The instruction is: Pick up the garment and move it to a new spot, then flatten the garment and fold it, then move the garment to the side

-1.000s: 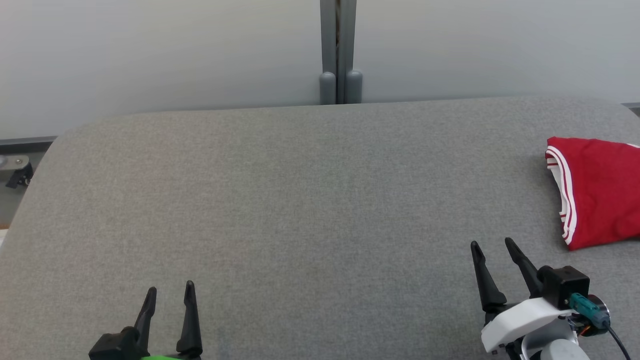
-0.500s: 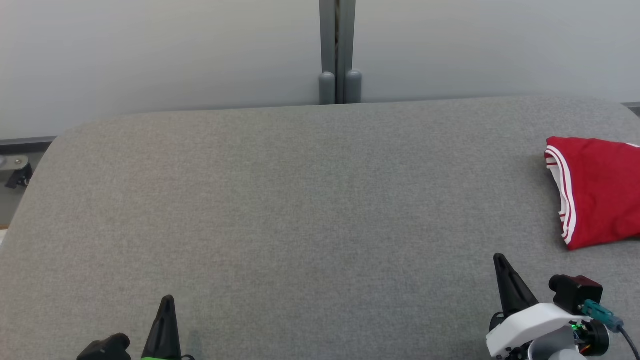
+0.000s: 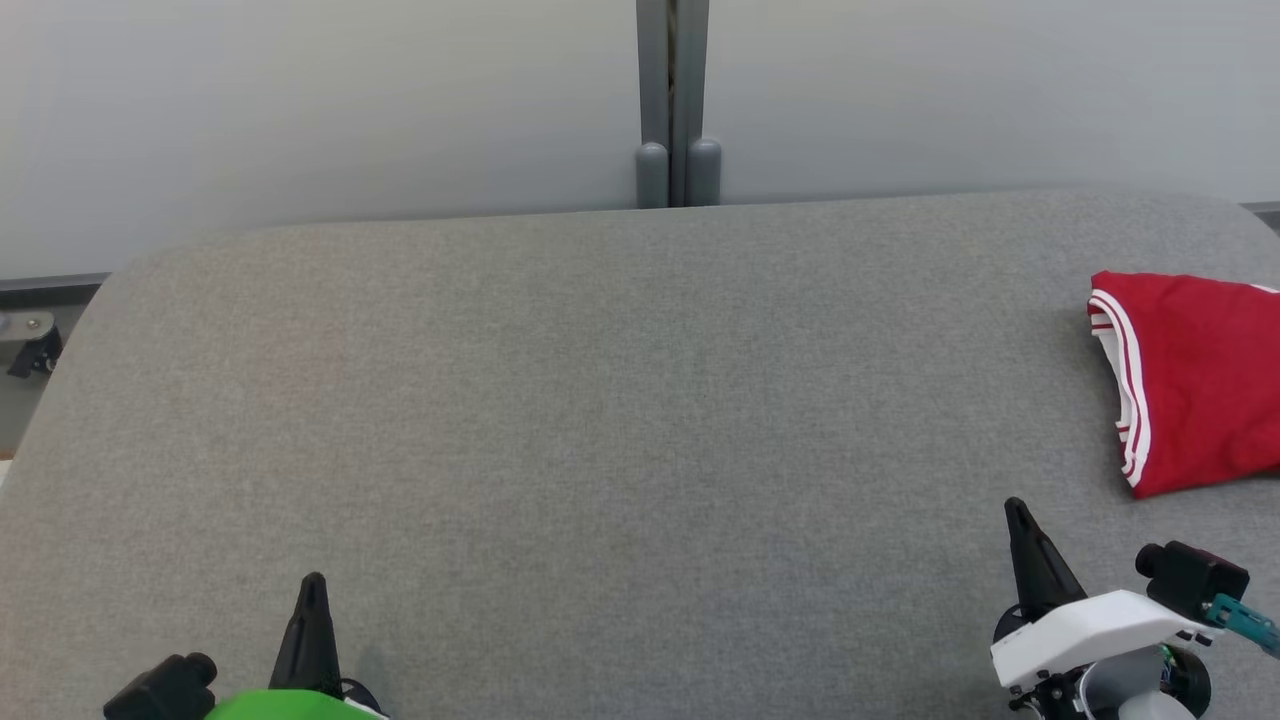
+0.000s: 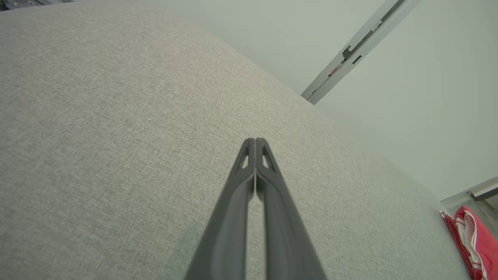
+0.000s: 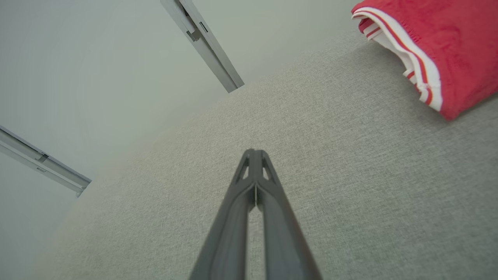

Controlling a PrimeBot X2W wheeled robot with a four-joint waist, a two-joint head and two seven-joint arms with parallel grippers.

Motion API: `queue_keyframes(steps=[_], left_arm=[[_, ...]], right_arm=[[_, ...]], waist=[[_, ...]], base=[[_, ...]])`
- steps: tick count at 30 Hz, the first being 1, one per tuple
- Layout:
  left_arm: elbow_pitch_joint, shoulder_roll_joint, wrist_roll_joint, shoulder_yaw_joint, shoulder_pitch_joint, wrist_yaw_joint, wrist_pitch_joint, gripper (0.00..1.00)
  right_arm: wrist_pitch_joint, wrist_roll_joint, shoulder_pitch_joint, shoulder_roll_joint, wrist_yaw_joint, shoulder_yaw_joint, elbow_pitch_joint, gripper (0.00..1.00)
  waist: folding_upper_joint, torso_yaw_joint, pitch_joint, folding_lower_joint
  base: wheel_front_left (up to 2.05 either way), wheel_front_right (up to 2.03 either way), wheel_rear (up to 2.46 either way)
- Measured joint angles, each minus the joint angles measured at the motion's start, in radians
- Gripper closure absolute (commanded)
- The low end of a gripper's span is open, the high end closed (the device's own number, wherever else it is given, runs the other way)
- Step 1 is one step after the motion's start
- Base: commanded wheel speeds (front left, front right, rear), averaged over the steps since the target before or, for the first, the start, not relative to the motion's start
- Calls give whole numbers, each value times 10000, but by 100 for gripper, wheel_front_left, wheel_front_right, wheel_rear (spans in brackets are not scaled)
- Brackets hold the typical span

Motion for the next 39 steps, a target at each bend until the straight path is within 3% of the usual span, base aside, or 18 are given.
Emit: queue_keyframes(steps=[39], left_arm=[[-224, 4, -4531, 589, -812, 88, 1298, 100]], right_arm=[[1302, 4938, -283, -25, -2, -441, -399, 100]], waist=[[0, -78, 44, 0]], base=[[0, 0, 0]])
